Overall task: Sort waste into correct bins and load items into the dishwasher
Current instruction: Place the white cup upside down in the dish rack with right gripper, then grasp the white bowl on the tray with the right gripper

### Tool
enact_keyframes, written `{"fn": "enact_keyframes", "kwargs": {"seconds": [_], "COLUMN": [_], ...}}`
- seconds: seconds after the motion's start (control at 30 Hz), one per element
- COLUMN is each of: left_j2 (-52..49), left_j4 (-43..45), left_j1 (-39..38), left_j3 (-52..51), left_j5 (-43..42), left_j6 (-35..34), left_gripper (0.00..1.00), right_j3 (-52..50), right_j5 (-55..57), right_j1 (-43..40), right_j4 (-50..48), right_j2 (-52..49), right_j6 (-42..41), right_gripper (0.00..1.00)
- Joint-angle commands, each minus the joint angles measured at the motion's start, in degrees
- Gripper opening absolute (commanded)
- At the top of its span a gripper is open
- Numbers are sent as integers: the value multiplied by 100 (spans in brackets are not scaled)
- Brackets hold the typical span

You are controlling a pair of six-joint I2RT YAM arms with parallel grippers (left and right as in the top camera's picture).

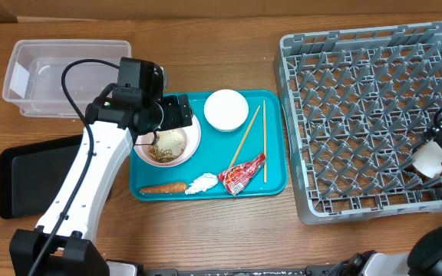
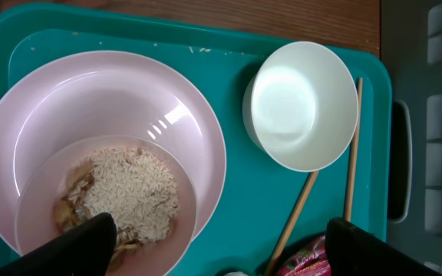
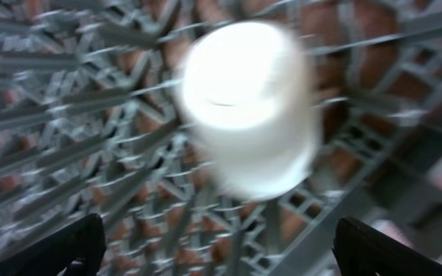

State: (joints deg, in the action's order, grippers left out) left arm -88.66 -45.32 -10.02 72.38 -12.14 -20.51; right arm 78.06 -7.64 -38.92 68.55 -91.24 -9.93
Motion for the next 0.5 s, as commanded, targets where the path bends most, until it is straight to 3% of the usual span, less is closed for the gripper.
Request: {"fn": "enact_keyframes", "kwargs": {"seconds": [0.0, 0.1, 0.2, 0.47], "left_j2": [83, 83, 83, 83], "left_j4": [109, 278, 448, 195], "left_j1": [-52, -111, -201, -289], "left_j3": [59, 59, 59, 59], "left_j5": [61, 63, 120, 1231], "left_j6": [131, 127, 129, -20], "left_gripper": [89, 91, 91, 98], "right_j3": [426, 715, 791, 782], "right_j5": [-1515, -2520, -2588, -2061], "right_j1": [15, 269, 713, 3237], "right_j4": [-44, -210, -501, -1519], "right_j2": [98, 264, 428, 319], "right_j6": [275, 573, 575, 739], "right_gripper": [94, 91, 91, 90]}}
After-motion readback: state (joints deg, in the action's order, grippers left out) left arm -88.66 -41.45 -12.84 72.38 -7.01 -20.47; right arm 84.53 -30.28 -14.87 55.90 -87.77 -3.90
